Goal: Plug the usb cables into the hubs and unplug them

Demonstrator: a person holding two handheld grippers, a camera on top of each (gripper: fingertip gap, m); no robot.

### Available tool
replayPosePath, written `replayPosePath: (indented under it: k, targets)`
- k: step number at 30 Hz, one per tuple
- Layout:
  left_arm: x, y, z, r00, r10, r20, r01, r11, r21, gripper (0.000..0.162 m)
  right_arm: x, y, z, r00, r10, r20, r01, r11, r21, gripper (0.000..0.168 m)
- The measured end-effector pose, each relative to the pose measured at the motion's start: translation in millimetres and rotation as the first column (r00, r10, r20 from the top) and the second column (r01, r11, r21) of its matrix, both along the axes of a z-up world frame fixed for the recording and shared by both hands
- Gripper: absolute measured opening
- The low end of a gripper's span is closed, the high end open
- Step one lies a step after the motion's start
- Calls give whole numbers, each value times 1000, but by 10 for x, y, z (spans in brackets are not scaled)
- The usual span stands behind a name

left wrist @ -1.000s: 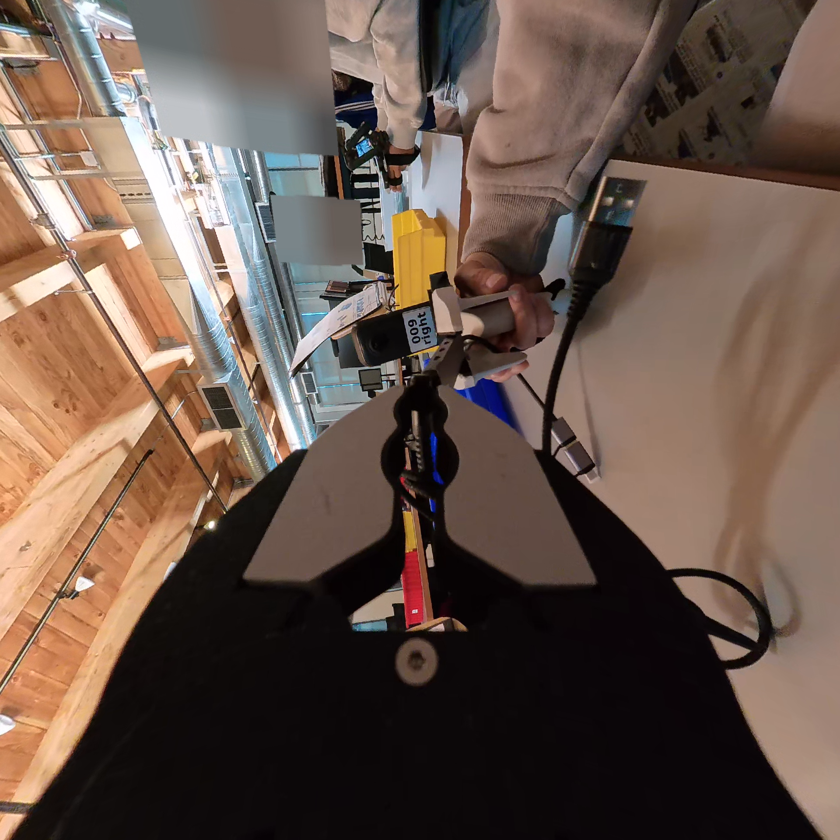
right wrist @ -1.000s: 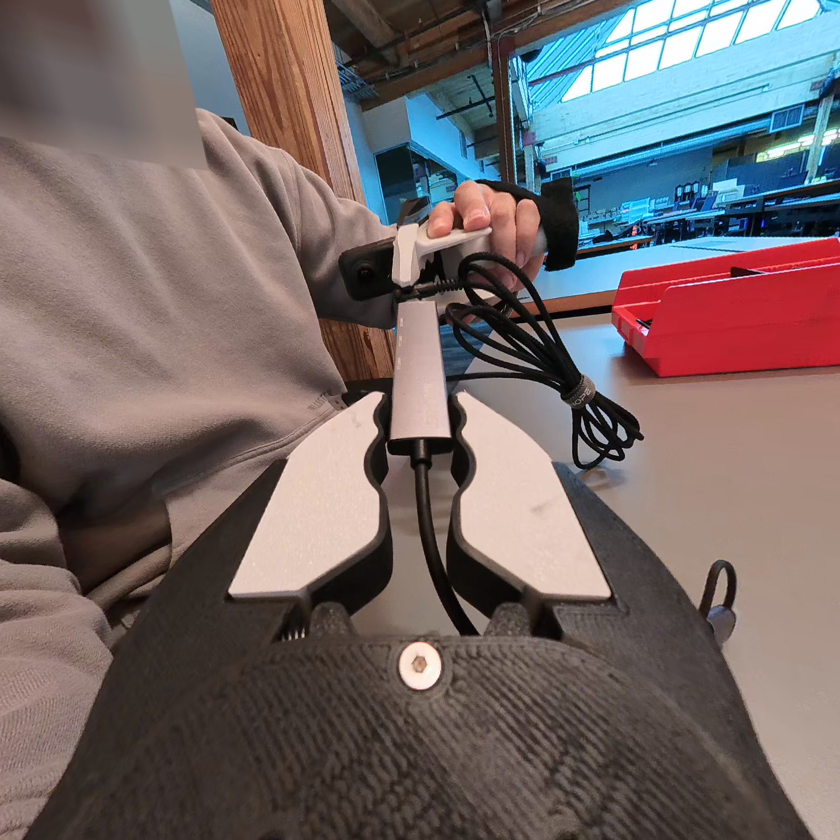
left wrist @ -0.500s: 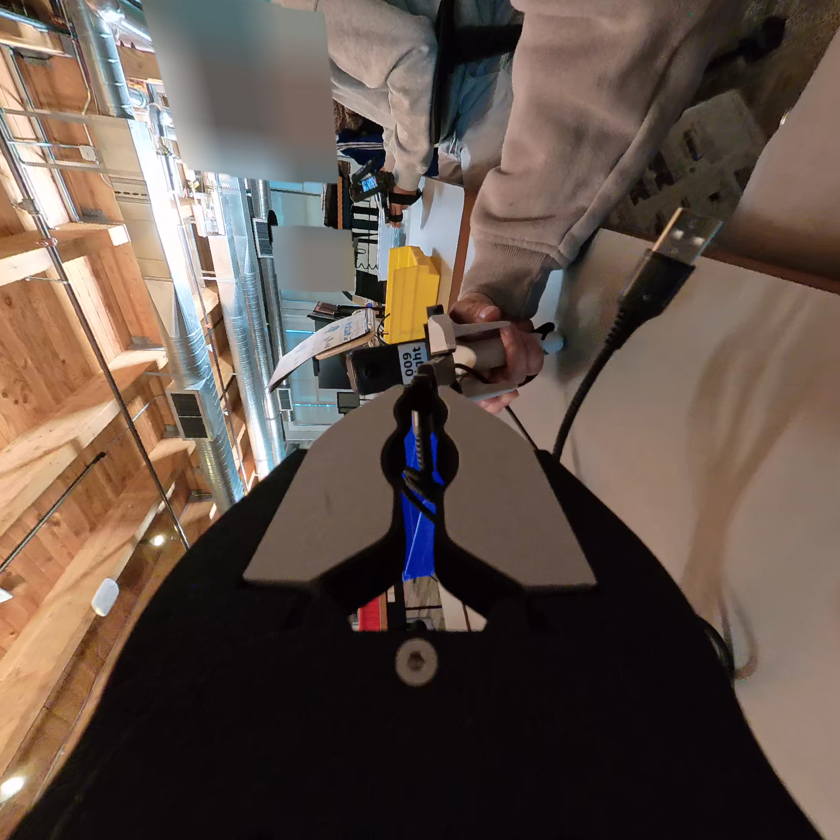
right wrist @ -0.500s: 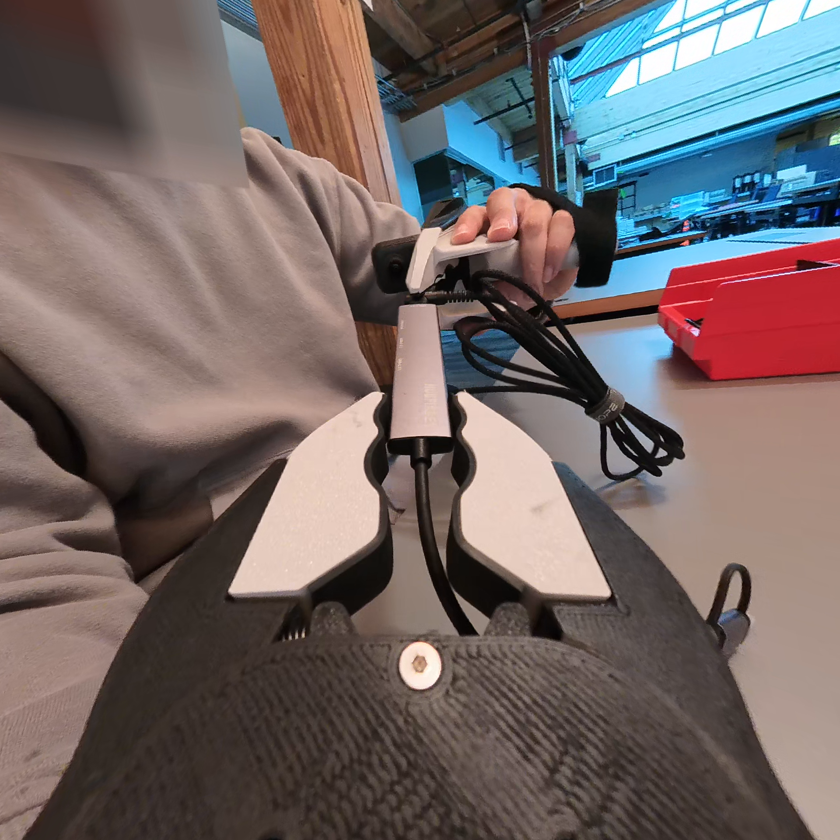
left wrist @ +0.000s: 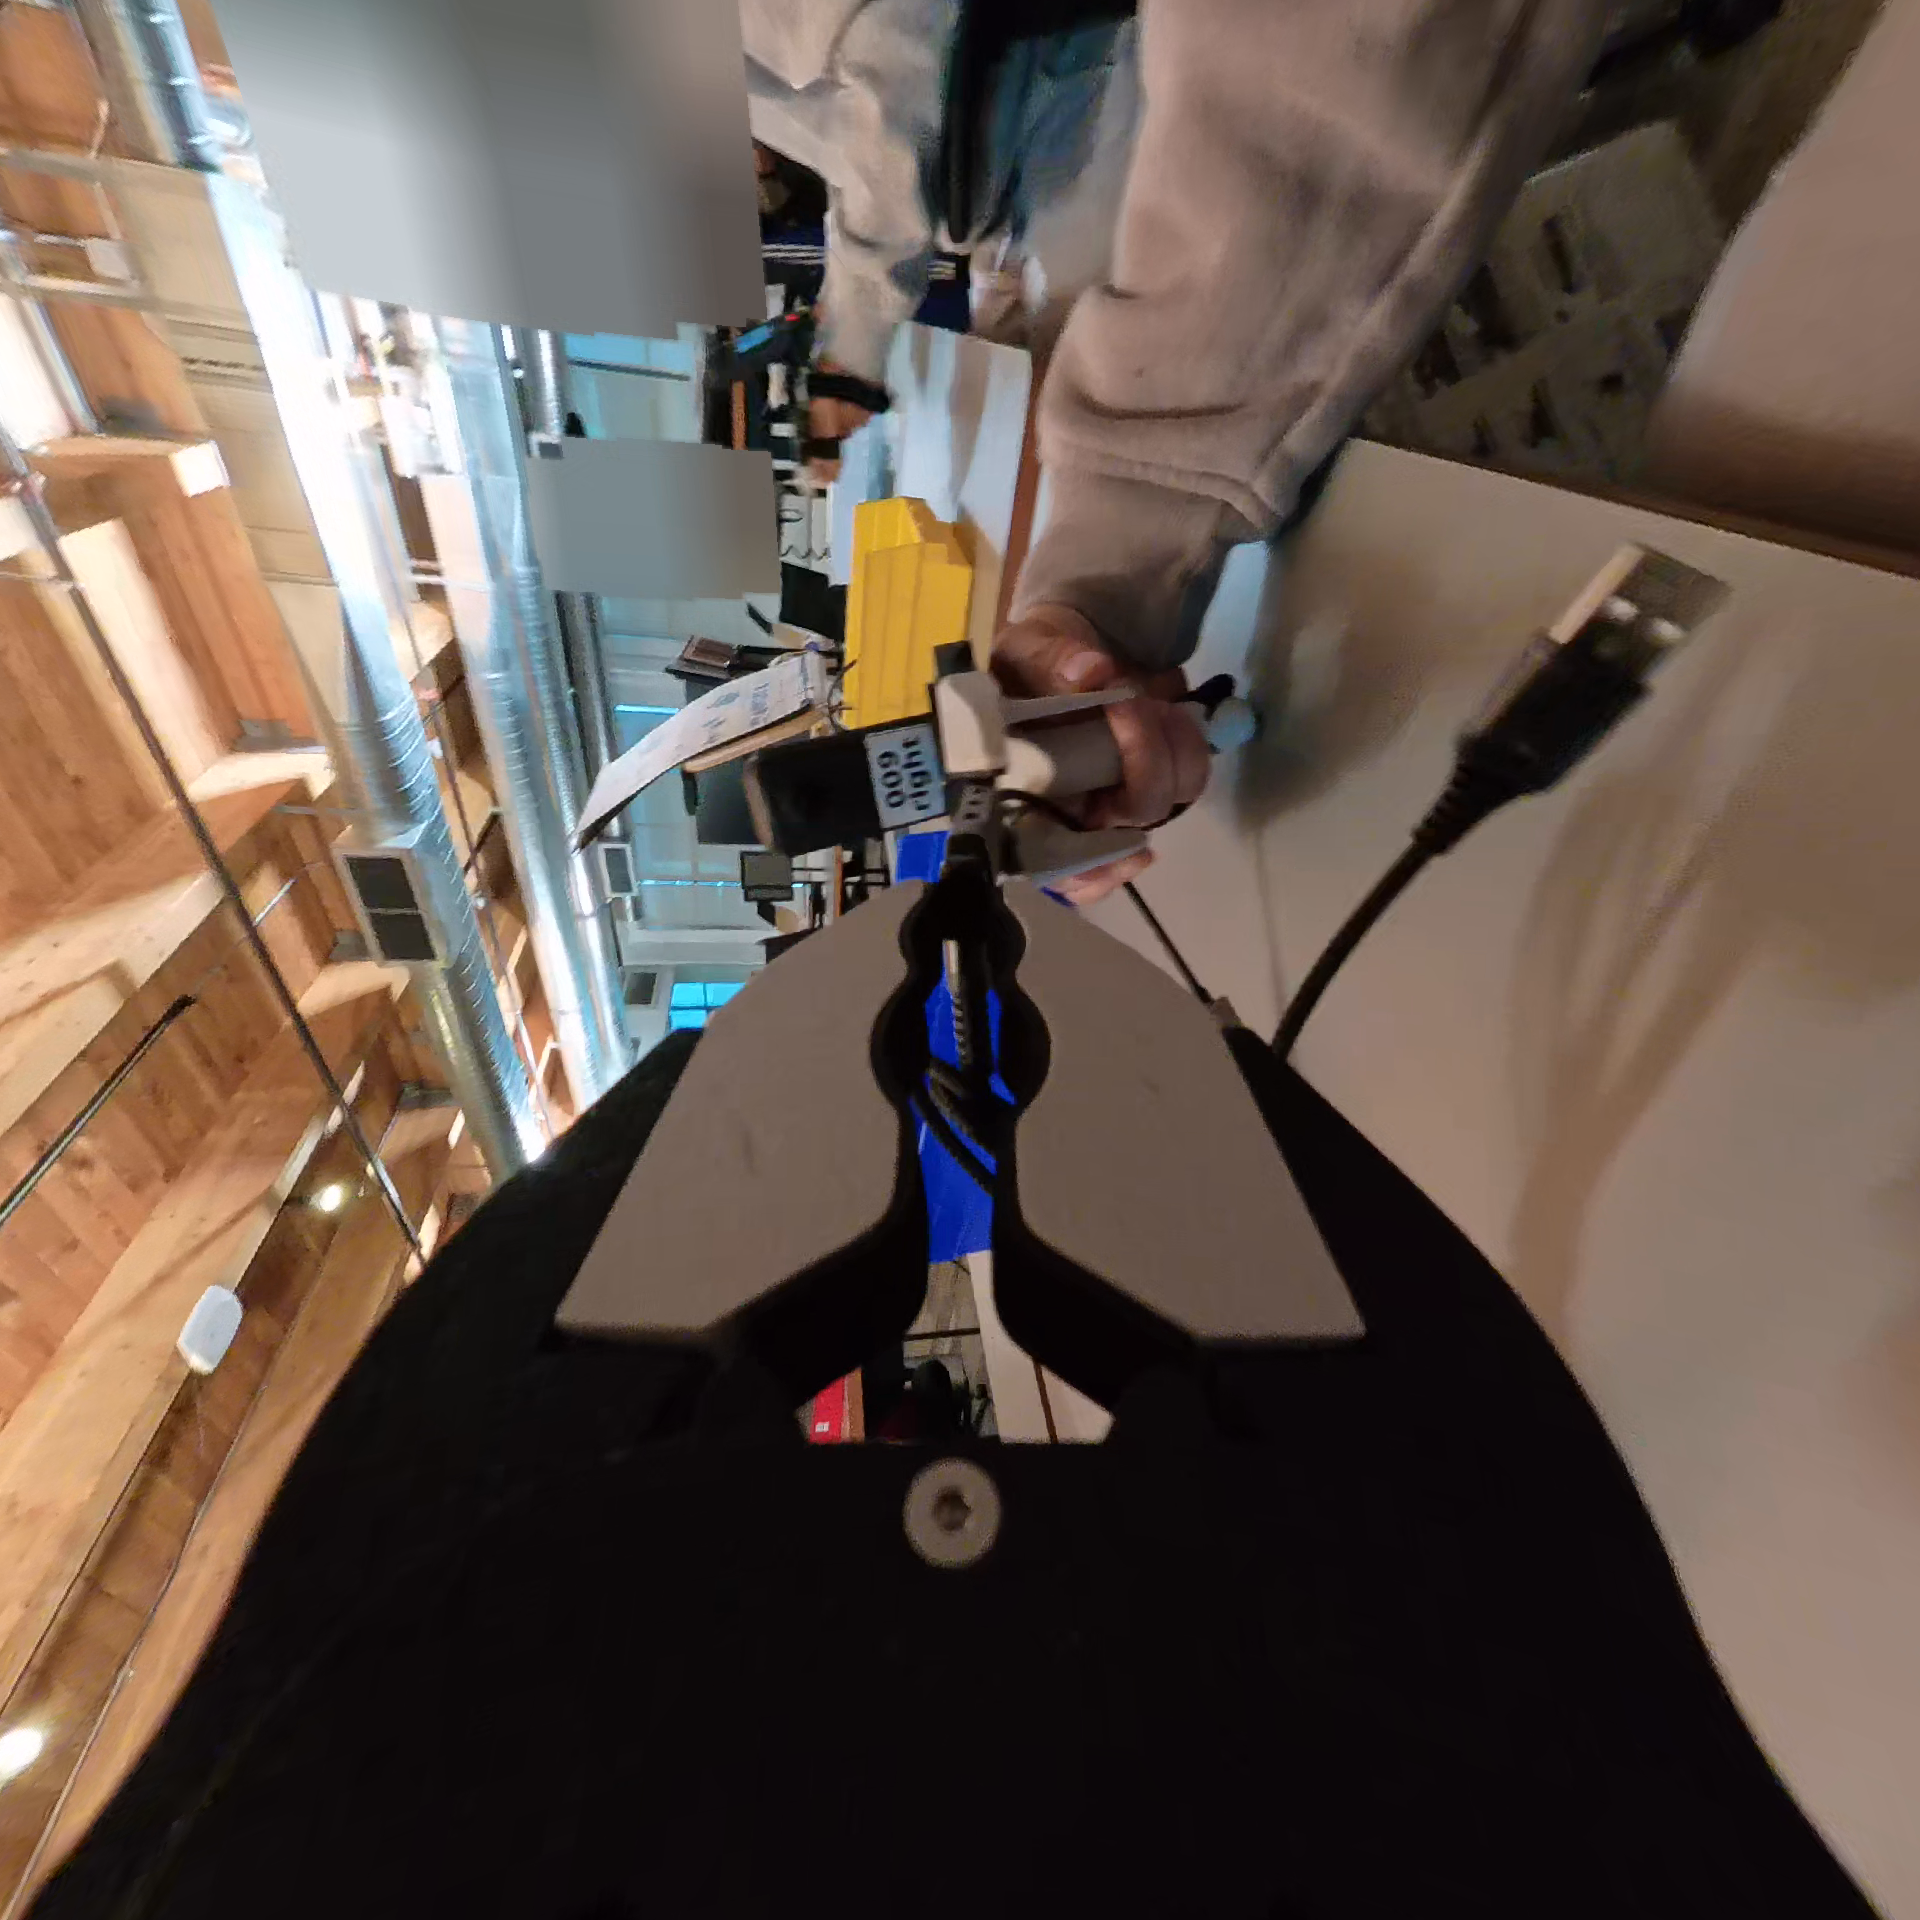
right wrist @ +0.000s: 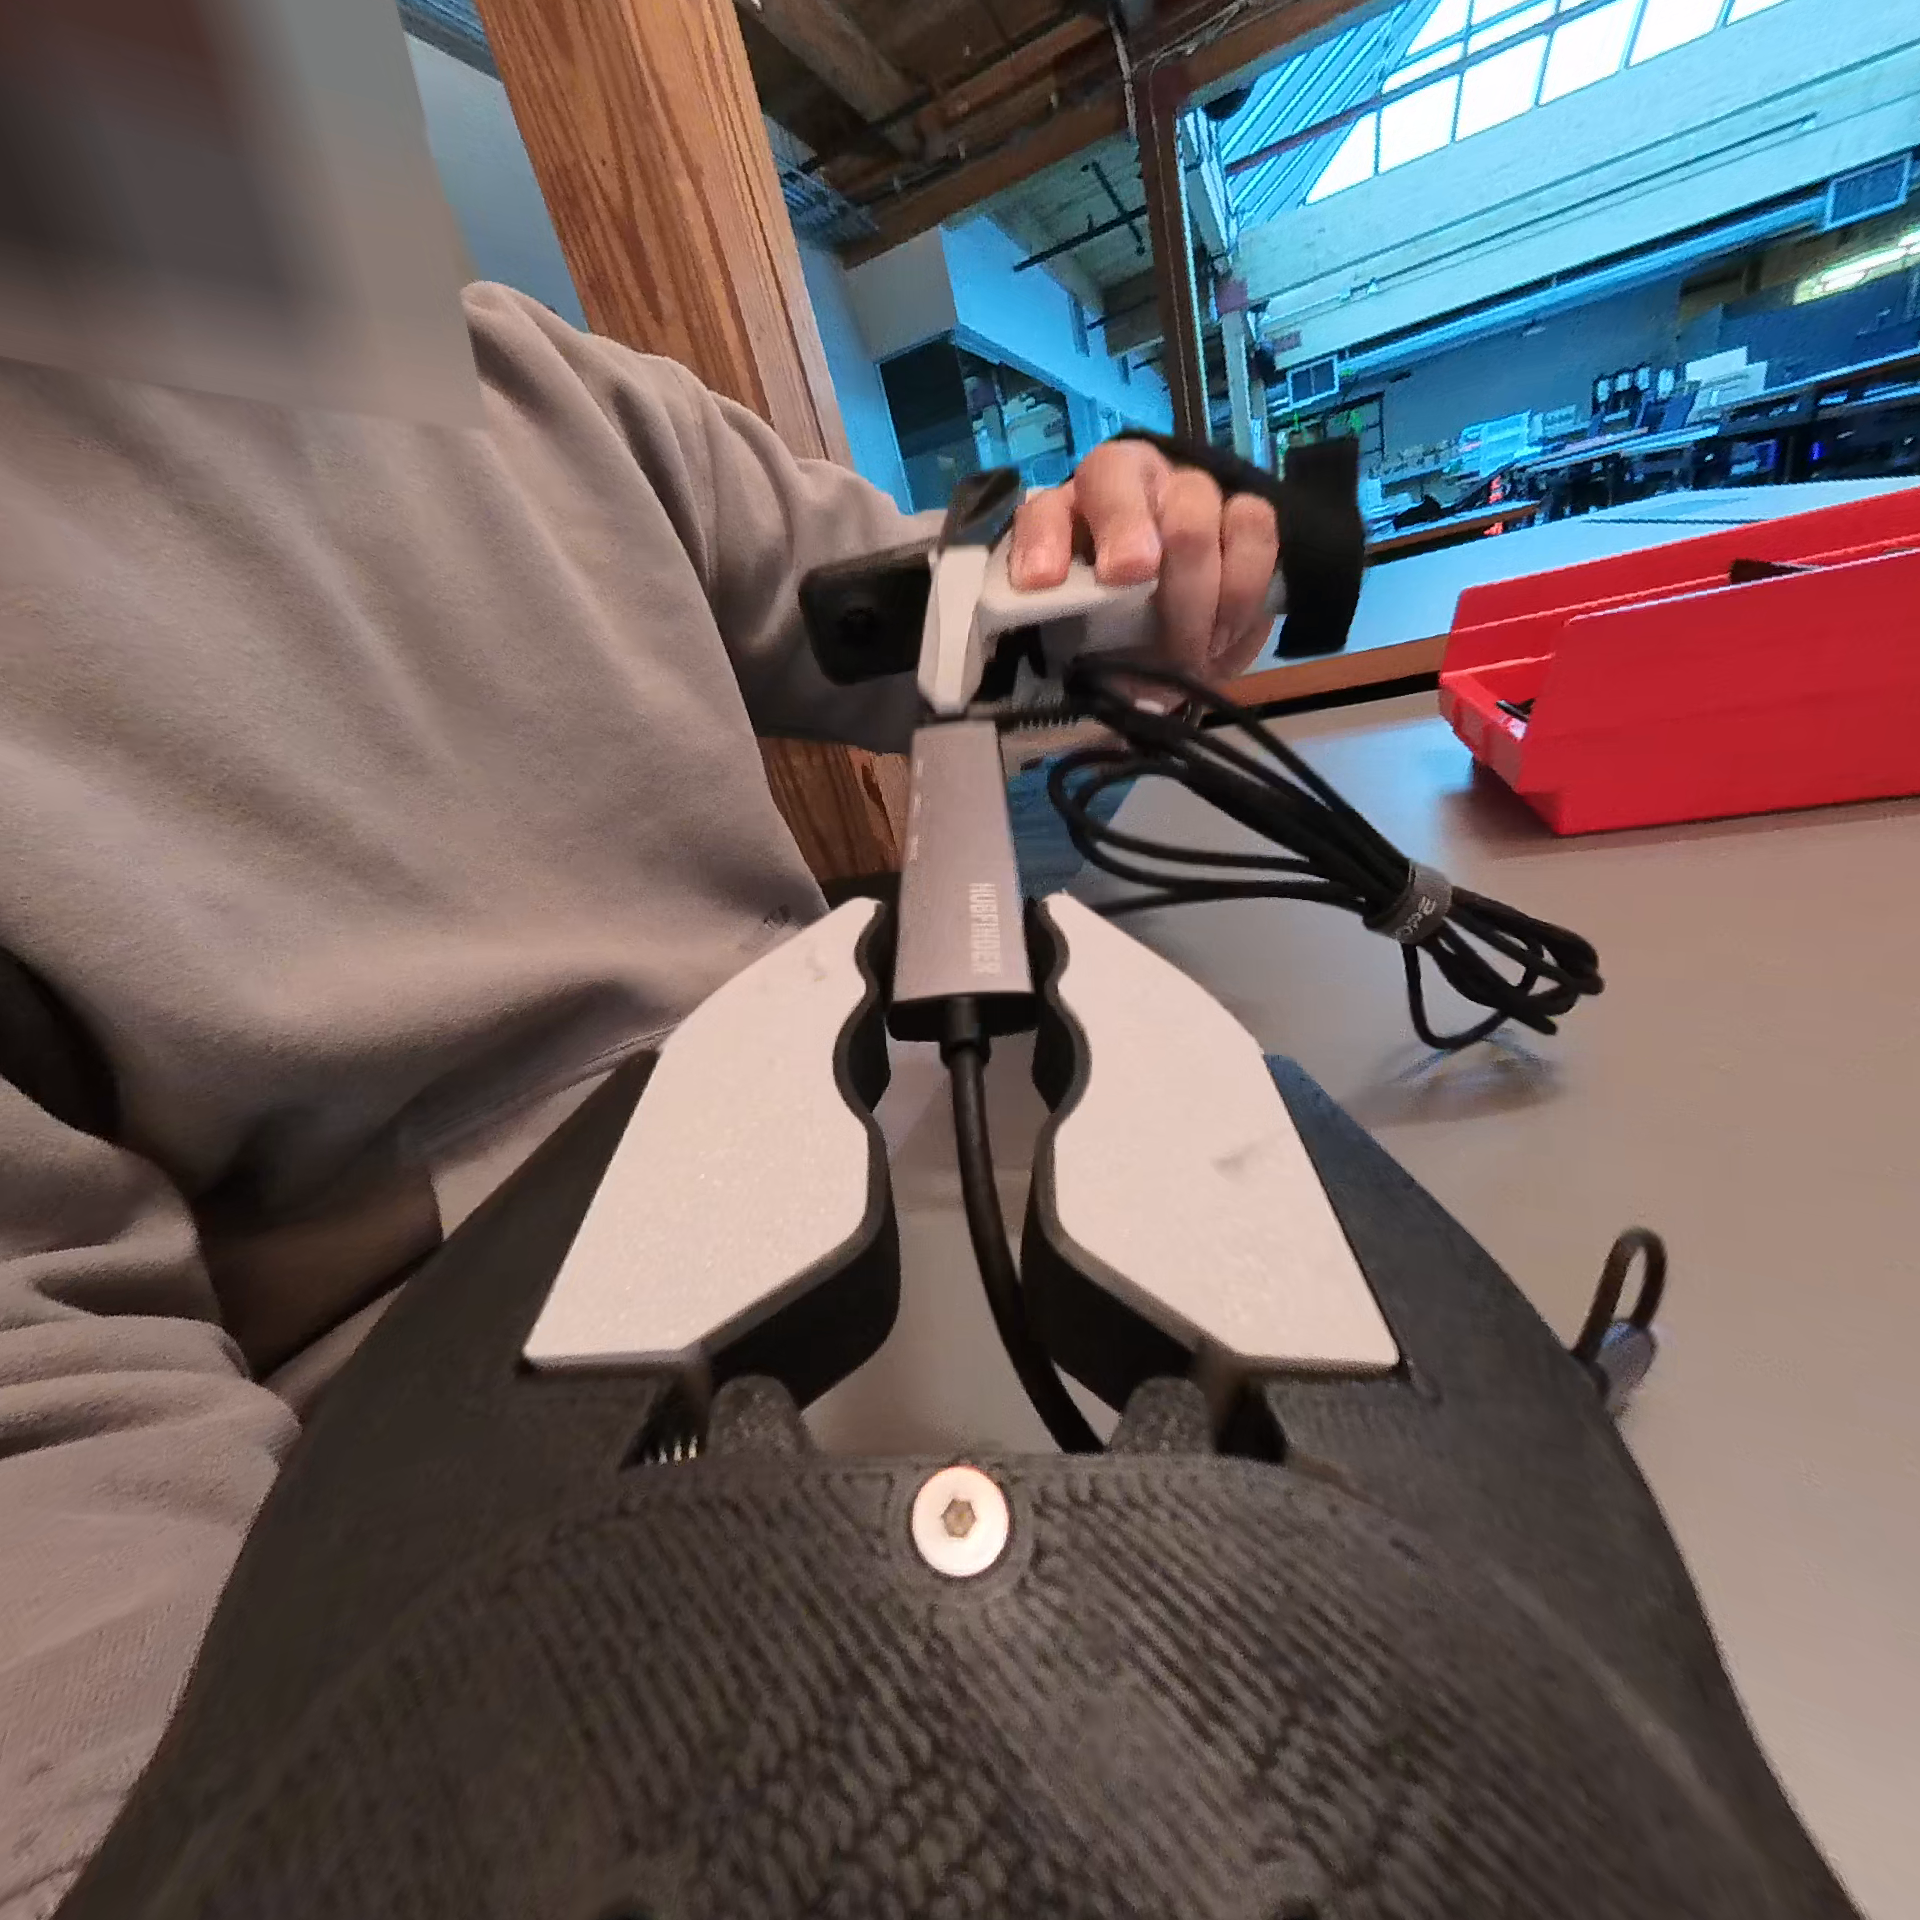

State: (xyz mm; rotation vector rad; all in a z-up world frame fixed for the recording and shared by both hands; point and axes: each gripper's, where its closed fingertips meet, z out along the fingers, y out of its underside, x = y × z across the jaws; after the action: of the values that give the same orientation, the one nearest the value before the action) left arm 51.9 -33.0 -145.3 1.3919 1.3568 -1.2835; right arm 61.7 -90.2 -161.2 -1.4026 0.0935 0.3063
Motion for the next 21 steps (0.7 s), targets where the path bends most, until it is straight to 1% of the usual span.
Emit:
replayPosePath:
  k: [2,3,4,6,7,9,11,15,18,21]
  targets:
    - [-48,0,-168,999,-15,29,13,998,61,8,6,-7,60,1000,-7,22,6,998,56,25]
    - [-57,-7,-183,999,-10,49,8,999,36,8,13,-9,74,1000,3,-6,-3,997,73,25]
    - [-32,-12,-154,998,11,59,-11,1000,-4,8,29,-14,68,1000,-1,-23,3,998,67,25]
    - [90,-27,-90,997,73,-7,-73,997,-28,7,67,-36,35,999,-40,-13,40,999,34,24]
    - [167,-37,-35,994,104,-16,-104,993,-56,7,84,-38,13,999,-52,-14,52,999,12,25]
    - [241,-41,63,993,117,-17,-118,987,-111,8,90,-12,-14,999,-48,-18,47,999,-14,25]
    - [295,-43,103,990,130,-50,-135,982,-129,8,110,4,-32,998,-58,-22,57,998,-31,24]
    - [439,-28,114,980,192,-49,-197,968,-155,12,155,-4,-20,996,-92,7,92,995,-24,24]
    - [634,35,163,945,269,-186,-301,938,-170,27,257,-20,2,985,-166,37,166,986,-5,24]
    - [878,172,197,858,333,-392,-426,887,-178,26,400,-25,20,961,-266,72,266,964,11,24]
